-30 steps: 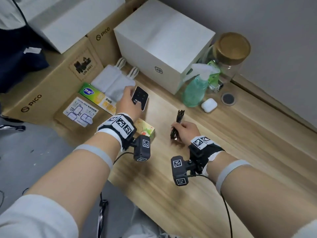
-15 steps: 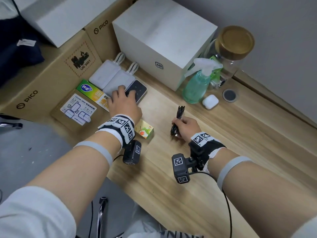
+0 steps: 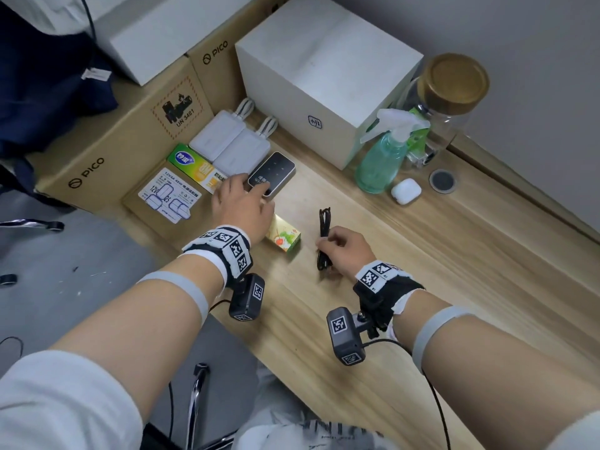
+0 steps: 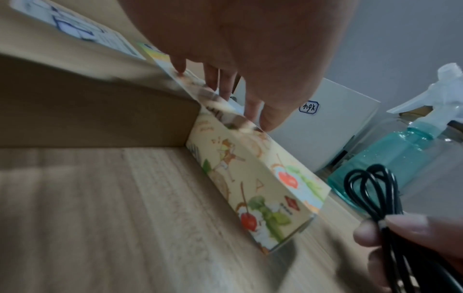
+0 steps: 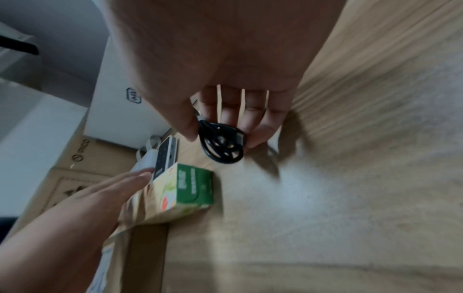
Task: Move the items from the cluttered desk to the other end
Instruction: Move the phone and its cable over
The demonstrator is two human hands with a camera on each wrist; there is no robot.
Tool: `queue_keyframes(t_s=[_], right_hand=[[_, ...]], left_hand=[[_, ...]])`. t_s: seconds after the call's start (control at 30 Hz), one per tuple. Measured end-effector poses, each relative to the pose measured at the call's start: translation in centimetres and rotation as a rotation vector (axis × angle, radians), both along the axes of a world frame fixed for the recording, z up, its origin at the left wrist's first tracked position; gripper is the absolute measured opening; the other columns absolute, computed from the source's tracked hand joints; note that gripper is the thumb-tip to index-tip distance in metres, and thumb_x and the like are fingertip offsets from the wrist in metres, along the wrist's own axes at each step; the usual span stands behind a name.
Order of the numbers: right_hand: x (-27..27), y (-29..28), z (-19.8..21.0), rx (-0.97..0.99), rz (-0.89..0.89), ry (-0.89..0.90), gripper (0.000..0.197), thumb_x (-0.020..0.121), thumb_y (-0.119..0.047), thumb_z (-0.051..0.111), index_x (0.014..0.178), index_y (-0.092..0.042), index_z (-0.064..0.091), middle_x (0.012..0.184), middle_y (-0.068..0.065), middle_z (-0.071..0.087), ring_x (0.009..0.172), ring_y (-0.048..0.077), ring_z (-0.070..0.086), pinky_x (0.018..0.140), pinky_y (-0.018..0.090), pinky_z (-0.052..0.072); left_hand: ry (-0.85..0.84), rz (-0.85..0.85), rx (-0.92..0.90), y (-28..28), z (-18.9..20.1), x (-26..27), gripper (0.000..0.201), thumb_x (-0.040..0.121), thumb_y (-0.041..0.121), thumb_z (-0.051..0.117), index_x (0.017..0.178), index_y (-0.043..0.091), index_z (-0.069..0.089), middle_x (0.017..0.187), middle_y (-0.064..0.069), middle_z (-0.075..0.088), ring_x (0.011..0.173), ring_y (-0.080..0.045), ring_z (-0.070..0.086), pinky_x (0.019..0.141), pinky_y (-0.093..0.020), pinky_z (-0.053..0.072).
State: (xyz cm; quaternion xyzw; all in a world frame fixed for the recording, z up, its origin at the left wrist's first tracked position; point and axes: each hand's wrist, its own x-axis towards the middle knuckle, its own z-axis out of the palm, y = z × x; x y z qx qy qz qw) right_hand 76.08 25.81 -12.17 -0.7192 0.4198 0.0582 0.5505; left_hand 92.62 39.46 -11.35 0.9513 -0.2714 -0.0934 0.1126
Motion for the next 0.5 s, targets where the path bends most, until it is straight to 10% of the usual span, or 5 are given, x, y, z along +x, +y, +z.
queue_keyframes(t_s=[0.23, 0.5], right_hand=[[0.7, 4.6, 2.7, -0.150, 0.688, 0.114, 0.022, 0.087, -0.041, 0.060, 0.094, -0.022, 0.069, 0.086, 0.005, 0.073, 0.067, 0.027, 0.070, 0.062, 0.041, 0.061], [2.8, 7.6, 0.8, -0.186, 0.428, 0.245, 0.032, 0.085, -0.030, 0.062, 0.108, -0.009, 0.069, 0.098, 0.012, 0.073, 0.087, 0.030, 0.070, 0.082, 0.038, 0.058]], left_hand=[[0.191, 0.298, -0.283, 3.5, 1.3, -0.4, 0.026, 0.092, 0.013, 0.054, 0.115, 0.014, 0.066, 0.138, -0.013, 0.046, 0.131, -0.030, 0.041, 0.110, -0.038, 0.035], [0.331, 0.426, -0.325, 8.1, 2.1, -2.4, 0.020, 0.091, 0.014, 0.056, 0.107, 0.016, 0.067, 0.128, -0.006, 0.045, 0.126, -0.025, 0.048, 0.108, -0.026, 0.030]])
